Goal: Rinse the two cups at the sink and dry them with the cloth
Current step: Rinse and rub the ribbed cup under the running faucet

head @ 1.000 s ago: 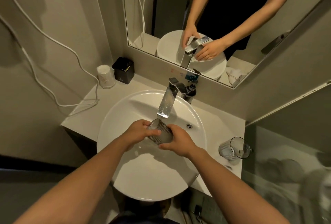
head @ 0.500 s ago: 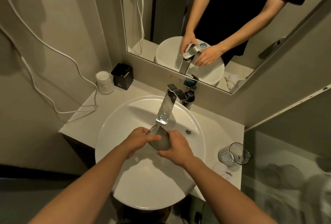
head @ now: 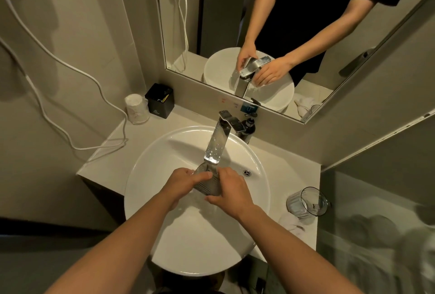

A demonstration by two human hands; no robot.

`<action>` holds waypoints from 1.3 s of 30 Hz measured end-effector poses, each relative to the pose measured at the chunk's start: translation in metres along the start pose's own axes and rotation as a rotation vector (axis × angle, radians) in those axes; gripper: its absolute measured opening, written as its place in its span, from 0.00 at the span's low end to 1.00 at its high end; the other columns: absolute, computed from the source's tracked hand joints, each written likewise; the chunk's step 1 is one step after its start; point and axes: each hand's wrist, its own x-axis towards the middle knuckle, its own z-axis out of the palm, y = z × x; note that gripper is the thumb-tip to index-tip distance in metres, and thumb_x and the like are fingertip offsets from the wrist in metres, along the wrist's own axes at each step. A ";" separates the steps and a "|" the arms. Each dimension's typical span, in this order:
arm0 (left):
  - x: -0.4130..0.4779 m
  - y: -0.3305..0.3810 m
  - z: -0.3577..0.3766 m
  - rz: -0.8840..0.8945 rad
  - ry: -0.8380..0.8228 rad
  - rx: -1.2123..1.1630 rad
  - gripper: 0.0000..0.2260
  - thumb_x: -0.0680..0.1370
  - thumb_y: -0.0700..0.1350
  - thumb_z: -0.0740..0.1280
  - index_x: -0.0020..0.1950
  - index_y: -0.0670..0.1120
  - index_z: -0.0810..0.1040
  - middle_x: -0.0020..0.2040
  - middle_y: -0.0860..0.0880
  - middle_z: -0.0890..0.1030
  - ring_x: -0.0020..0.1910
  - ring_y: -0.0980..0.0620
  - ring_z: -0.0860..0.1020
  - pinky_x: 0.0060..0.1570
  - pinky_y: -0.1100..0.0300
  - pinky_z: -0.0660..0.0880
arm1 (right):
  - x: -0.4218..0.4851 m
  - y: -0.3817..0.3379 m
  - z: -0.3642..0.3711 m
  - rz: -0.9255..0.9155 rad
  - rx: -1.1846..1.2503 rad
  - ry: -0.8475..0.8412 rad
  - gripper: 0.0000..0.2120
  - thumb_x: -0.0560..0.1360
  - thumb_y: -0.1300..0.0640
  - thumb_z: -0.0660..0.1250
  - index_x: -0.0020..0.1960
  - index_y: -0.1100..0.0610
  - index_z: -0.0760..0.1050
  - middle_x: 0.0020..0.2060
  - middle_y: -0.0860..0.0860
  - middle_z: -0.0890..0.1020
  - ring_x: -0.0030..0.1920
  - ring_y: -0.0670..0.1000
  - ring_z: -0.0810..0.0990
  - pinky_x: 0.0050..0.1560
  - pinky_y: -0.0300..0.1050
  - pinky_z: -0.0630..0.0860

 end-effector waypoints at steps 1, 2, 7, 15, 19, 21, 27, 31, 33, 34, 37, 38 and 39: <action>-0.001 0.000 -0.001 0.006 -0.025 -0.004 0.15 0.70 0.52 0.80 0.37 0.47 0.77 0.29 0.57 0.78 0.30 0.59 0.75 0.41 0.58 0.71 | 0.001 0.001 0.000 0.012 0.028 -0.010 0.39 0.67 0.40 0.77 0.73 0.49 0.69 0.62 0.50 0.77 0.62 0.53 0.75 0.64 0.49 0.71; -0.001 0.000 -0.003 0.010 -0.057 -0.005 0.12 0.72 0.48 0.80 0.39 0.46 0.78 0.30 0.58 0.79 0.30 0.60 0.76 0.42 0.58 0.71 | 0.002 0.002 -0.001 0.020 0.058 -0.021 0.39 0.66 0.40 0.77 0.73 0.49 0.69 0.61 0.50 0.77 0.62 0.53 0.76 0.64 0.50 0.72; -0.009 -0.002 -0.010 0.034 -0.129 -0.057 0.19 0.65 0.48 0.80 0.52 0.41 0.86 0.49 0.41 0.88 0.47 0.49 0.85 0.59 0.47 0.78 | 0.005 0.004 -0.009 -0.008 0.123 -0.122 0.41 0.65 0.40 0.77 0.75 0.47 0.68 0.62 0.51 0.79 0.61 0.53 0.78 0.63 0.51 0.75; -0.006 -0.007 -0.006 -0.043 -0.004 -0.119 0.29 0.61 0.58 0.81 0.47 0.36 0.82 0.40 0.45 0.83 0.43 0.48 0.80 0.52 0.47 0.80 | 0.003 0.001 -0.007 -0.021 -0.015 -0.078 0.40 0.65 0.36 0.76 0.71 0.51 0.69 0.62 0.50 0.76 0.62 0.53 0.74 0.63 0.50 0.72; -0.007 -0.009 -0.006 -0.044 -0.042 -0.135 0.25 0.62 0.61 0.81 0.44 0.43 0.79 0.40 0.46 0.79 0.43 0.48 0.75 0.48 0.52 0.74 | 0.006 0.001 -0.006 -0.001 0.001 -0.096 0.36 0.66 0.38 0.77 0.68 0.53 0.73 0.58 0.51 0.75 0.60 0.53 0.74 0.62 0.50 0.73; -0.007 -0.009 -0.009 -0.027 -0.102 -0.131 0.23 0.63 0.58 0.81 0.44 0.41 0.80 0.41 0.45 0.79 0.45 0.47 0.75 0.51 0.51 0.73 | 0.009 0.003 -0.008 0.023 0.051 -0.118 0.37 0.66 0.39 0.78 0.69 0.53 0.73 0.57 0.51 0.76 0.60 0.53 0.75 0.61 0.51 0.74; -0.010 -0.008 -0.007 -0.015 -0.133 -0.192 0.14 0.65 0.51 0.80 0.42 0.43 0.87 0.44 0.42 0.86 0.47 0.47 0.82 0.61 0.49 0.78 | 0.010 0.006 -0.015 0.033 0.175 -0.201 0.36 0.68 0.45 0.78 0.72 0.53 0.72 0.61 0.53 0.77 0.61 0.54 0.77 0.61 0.49 0.76; -0.007 -0.011 -0.003 -0.045 -0.032 -0.214 0.23 0.62 0.57 0.81 0.43 0.39 0.86 0.44 0.41 0.86 0.46 0.46 0.80 0.55 0.48 0.77 | 0.006 0.003 -0.013 0.016 0.106 -0.160 0.42 0.66 0.40 0.77 0.75 0.50 0.68 0.65 0.52 0.77 0.64 0.53 0.76 0.64 0.50 0.74; -0.007 -0.012 -0.001 -0.056 -0.013 -0.225 0.23 0.62 0.58 0.81 0.43 0.40 0.84 0.41 0.44 0.84 0.43 0.48 0.78 0.49 0.51 0.76 | 0.004 0.002 -0.008 0.008 0.035 -0.119 0.44 0.64 0.37 0.78 0.75 0.49 0.67 0.63 0.50 0.76 0.63 0.52 0.74 0.64 0.50 0.73; -0.006 -0.013 0.000 -0.053 -0.011 -0.235 0.23 0.62 0.59 0.81 0.43 0.41 0.84 0.40 0.45 0.83 0.41 0.49 0.78 0.47 0.52 0.75 | 0.004 0.002 -0.007 0.011 0.017 -0.100 0.43 0.64 0.37 0.78 0.74 0.50 0.68 0.62 0.50 0.75 0.63 0.52 0.74 0.64 0.50 0.73; -0.006 -0.013 0.000 -0.039 -0.067 -0.243 0.14 0.66 0.55 0.80 0.40 0.46 0.85 0.40 0.46 0.82 0.40 0.50 0.76 0.46 0.55 0.72 | 0.004 0.002 -0.004 0.028 0.020 -0.071 0.39 0.65 0.38 0.78 0.71 0.52 0.71 0.59 0.50 0.75 0.61 0.53 0.73 0.63 0.49 0.72; -0.006 -0.013 0.000 -0.039 -0.093 -0.250 0.10 0.69 0.52 0.80 0.37 0.47 0.85 0.39 0.47 0.82 0.40 0.50 0.75 0.45 0.57 0.72 | 0.006 0.003 -0.005 0.037 0.040 -0.081 0.38 0.65 0.38 0.78 0.69 0.52 0.72 0.58 0.51 0.75 0.61 0.53 0.73 0.62 0.49 0.73; -0.006 -0.012 -0.001 -0.039 -0.124 -0.257 0.08 0.73 0.47 0.78 0.35 0.47 0.85 0.38 0.48 0.81 0.38 0.51 0.76 0.43 0.60 0.74 | 0.007 0.003 -0.007 0.041 0.063 -0.099 0.37 0.65 0.39 0.78 0.69 0.52 0.73 0.57 0.51 0.76 0.60 0.53 0.74 0.61 0.49 0.73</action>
